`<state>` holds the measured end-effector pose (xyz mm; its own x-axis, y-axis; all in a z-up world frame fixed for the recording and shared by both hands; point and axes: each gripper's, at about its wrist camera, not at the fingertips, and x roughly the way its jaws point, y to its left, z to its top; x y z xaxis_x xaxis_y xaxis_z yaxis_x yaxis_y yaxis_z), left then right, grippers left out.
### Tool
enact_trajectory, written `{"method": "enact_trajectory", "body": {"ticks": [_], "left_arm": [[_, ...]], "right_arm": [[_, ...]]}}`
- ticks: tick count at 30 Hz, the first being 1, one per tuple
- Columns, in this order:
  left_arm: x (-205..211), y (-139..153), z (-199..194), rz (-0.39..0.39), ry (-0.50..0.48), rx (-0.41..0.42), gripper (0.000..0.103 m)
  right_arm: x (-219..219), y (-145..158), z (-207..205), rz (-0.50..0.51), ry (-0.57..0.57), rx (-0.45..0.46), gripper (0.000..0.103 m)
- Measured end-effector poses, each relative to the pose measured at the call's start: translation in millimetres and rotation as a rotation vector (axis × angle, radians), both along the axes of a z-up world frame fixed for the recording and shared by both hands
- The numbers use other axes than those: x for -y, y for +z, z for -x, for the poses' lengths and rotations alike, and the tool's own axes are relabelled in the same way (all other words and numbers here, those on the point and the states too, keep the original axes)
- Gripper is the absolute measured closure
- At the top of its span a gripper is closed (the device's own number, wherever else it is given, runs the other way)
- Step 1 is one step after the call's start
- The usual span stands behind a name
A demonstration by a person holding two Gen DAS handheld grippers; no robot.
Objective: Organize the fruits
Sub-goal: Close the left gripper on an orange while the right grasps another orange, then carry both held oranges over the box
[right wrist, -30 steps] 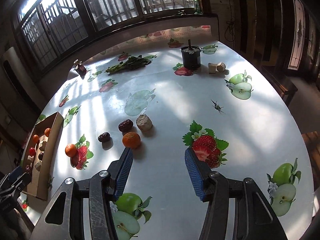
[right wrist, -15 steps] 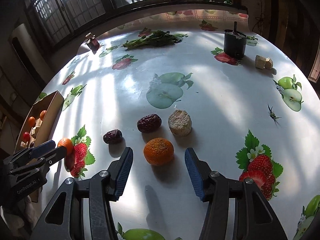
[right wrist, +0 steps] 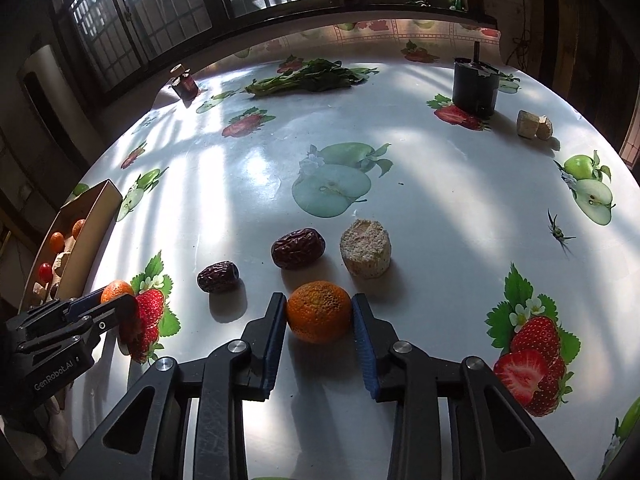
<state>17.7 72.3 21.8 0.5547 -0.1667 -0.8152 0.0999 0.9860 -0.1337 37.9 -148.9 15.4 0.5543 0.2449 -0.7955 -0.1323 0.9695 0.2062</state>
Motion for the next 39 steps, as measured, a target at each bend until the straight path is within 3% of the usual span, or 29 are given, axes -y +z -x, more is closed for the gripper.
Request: {"method": "enact_trajectory", "body": {"ticks": [12,22,26,29,39], "left_arm": [[-39,46,60,0.060,0.067,0.097,0.072],[-142,66,107,0.032,0.292,0.135,0.071],[-184,61,124,0.002,0.385,0.132,0.071],[-209,51,133,0.022,0.425,0.104,0.071],[-231,20,131,0.047,0.446,0.038,0.071]], "right_arm": [[-6,30,34,-0.057,0.018,0.043,0.068],[-78,71,72,-0.105,0.177,0.116,0.068],[-124,77,82,-0.128,0.277,0.111,0.068],[-164,74,87,-0.132,0.350,0.094,0.068],[-258,45,95,-0.123,0.499,0.005,0.068]]}}
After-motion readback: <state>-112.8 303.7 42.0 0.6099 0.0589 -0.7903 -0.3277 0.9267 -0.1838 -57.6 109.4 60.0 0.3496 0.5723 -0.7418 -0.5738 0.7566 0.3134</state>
